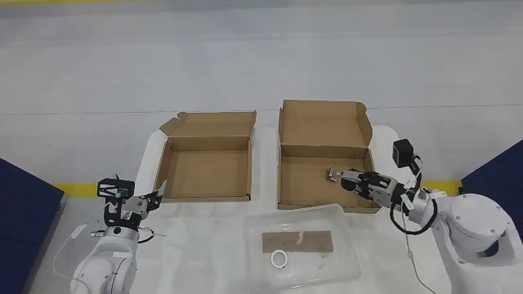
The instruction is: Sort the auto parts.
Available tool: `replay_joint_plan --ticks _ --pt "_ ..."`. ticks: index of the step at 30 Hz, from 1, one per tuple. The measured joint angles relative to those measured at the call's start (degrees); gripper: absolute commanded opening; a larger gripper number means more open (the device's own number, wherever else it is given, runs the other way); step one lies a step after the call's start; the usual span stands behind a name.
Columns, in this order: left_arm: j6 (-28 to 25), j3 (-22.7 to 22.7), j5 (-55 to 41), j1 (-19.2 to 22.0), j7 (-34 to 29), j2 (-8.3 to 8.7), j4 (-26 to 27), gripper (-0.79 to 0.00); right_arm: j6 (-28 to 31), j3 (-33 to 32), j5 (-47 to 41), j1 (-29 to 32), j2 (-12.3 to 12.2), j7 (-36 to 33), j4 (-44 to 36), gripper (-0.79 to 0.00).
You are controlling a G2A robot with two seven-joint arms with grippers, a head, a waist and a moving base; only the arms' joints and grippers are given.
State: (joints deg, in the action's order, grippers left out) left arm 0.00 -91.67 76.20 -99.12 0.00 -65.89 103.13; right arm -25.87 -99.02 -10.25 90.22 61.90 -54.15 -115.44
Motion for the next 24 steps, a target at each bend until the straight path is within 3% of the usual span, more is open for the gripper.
replay_joint_plan --ticks 8,15,21,24 --pt "0.0 0.0 0.0 0.0 0.0 0.0 0.0 0.0 -1.63 1.09 3.4 -2.04 -0.23 3.01 0.4 -0.785" --pt "0.0 0.0 0.0 0.0 0.0 0.0 0.0 0.0 -11.27 11.11 17.36 -18.06 -1.24 1.49 10.15 -0.785" --pt "0.0 0.0 0.0 0.0 0.0 0.0 0.0 0.0 -15.59 22.22 25.99 -31.13 -0.82 0.12 22.44 -0.785" --pt "0.0 0.0 0.0 0.0 0.0 0.0 0.0 0.0 -17.18 26.88 28.67 -34.7 -0.28 1.11 27.78 -0.785"
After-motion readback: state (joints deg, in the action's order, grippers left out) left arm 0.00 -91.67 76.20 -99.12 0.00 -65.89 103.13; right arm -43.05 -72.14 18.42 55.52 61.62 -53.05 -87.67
